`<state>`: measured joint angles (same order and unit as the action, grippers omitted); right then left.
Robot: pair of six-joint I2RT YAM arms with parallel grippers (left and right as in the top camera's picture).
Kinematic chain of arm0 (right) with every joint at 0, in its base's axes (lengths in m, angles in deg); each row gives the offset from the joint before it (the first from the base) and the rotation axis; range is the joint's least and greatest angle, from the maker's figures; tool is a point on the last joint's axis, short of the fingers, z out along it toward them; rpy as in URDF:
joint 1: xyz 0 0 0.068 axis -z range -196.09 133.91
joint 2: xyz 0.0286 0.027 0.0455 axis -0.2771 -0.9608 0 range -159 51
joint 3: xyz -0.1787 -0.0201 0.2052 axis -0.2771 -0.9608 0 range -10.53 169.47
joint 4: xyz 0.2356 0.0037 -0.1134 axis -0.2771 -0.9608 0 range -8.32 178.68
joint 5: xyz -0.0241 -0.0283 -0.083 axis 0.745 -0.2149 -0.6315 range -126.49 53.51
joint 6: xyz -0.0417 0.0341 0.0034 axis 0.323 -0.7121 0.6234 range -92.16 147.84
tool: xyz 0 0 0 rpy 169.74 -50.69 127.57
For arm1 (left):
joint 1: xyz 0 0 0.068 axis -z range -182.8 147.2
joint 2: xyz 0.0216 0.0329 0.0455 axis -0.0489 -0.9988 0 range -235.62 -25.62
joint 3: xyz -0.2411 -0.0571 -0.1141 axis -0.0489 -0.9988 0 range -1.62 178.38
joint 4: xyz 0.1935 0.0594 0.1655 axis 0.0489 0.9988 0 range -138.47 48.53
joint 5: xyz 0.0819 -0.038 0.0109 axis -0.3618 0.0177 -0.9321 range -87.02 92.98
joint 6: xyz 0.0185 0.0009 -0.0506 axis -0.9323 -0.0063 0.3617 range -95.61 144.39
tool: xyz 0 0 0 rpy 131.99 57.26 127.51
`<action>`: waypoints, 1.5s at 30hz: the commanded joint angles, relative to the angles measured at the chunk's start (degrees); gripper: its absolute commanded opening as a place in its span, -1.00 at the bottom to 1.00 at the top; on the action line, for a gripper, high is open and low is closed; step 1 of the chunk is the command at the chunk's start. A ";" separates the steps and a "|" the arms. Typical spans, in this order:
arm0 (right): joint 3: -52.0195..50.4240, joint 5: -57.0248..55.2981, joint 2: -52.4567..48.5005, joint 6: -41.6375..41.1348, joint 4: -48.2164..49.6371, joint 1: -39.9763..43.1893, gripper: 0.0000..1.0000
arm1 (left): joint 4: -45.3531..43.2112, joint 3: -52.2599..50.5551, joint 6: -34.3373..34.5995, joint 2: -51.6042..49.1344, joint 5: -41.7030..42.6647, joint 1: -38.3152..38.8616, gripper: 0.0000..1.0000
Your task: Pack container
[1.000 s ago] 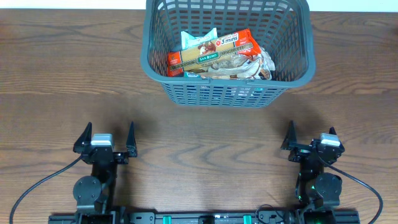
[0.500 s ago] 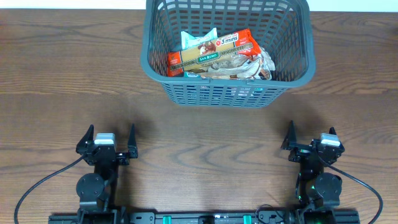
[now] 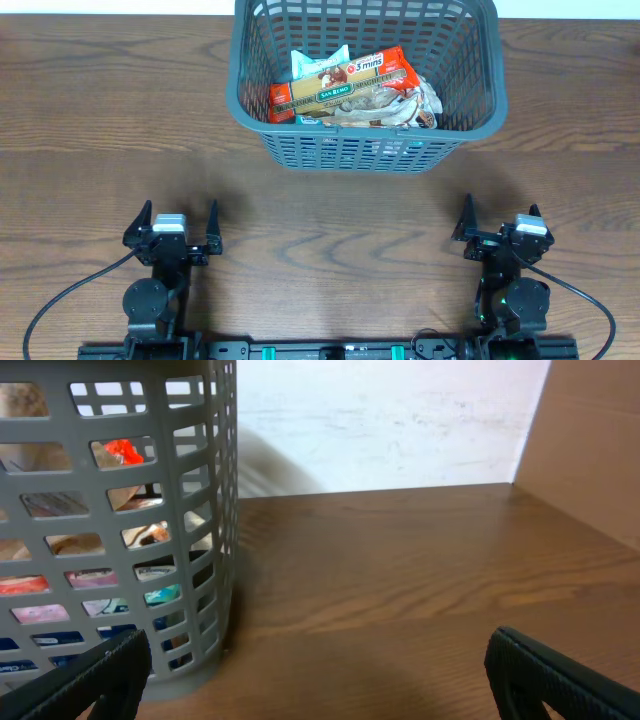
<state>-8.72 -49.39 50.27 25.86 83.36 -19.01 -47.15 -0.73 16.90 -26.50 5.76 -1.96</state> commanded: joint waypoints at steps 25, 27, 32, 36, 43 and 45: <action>-0.42 -0.39 0.42 -0.76 -0.04 -0.50 0.99 | 2.60 -0.66 1.79 -0.09 -0.31 0.20 0.97; -0.42 -0.39 0.42 -0.76 -0.04 -0.50 0.99 | 2.60 -0.66 1.79 -0.09 -0.31 0.20 0.97; -0.42 -0.39 0.42 -0.76 -0.04 -0.50 0.99 | 2.60 -0.66 1.79 -0.09 -0.31 0.20 0.97; -0.42 -0.39 0.42 -0.76 -0.04 -0.50 0.99 | 2.60 -0.66 1.79 -0.09 -0.31 0.20 0.97; -0.42 -0.39 0.42 -0.76 -0.04 -0.50 0.99 | 2.58 -0.66 1.79 -0.09 -0.31 0.20 0.97; -0.42 -0.39 0.42 -0.76 -0.04 -0.50 0.98 | 2.60 -0.66 1.79 -0.09 -0.31 0.20 0.97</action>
<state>-8.72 -49.39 50.27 25.86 83.36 -19.01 -47.15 -0.73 18.23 -26.52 5.78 -1.92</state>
